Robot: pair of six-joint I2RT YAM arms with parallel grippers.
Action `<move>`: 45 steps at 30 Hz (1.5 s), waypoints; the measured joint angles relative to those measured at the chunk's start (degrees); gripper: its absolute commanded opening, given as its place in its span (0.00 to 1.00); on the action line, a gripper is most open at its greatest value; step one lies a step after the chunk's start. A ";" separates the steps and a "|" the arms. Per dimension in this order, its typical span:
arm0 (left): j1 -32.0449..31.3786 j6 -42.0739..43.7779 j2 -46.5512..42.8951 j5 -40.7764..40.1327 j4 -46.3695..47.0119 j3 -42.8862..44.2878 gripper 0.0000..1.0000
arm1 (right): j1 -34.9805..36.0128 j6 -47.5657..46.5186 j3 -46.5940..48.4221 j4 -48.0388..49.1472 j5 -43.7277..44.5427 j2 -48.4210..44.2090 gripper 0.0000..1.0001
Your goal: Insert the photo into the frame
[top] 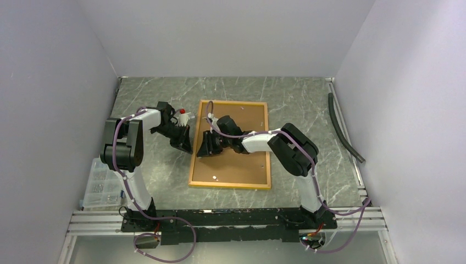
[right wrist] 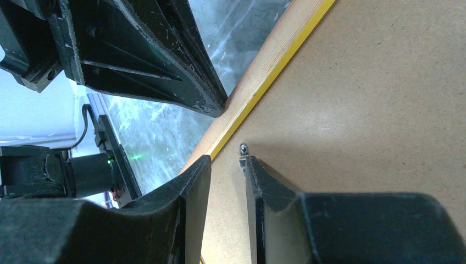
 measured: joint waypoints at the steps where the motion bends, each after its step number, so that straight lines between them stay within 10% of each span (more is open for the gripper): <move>1: 0.00 -0.02 0.00 0.00 0.00 0.00 0.08 | 0.07 0.17 0.00 0.00 0.02 0.00 0.33; 45: 0.00 0.22 0.00 0.00 -0.09 0.04 0.07 | 2.05 5.73 -3.91 3.48 -1.03 -1.25 0.34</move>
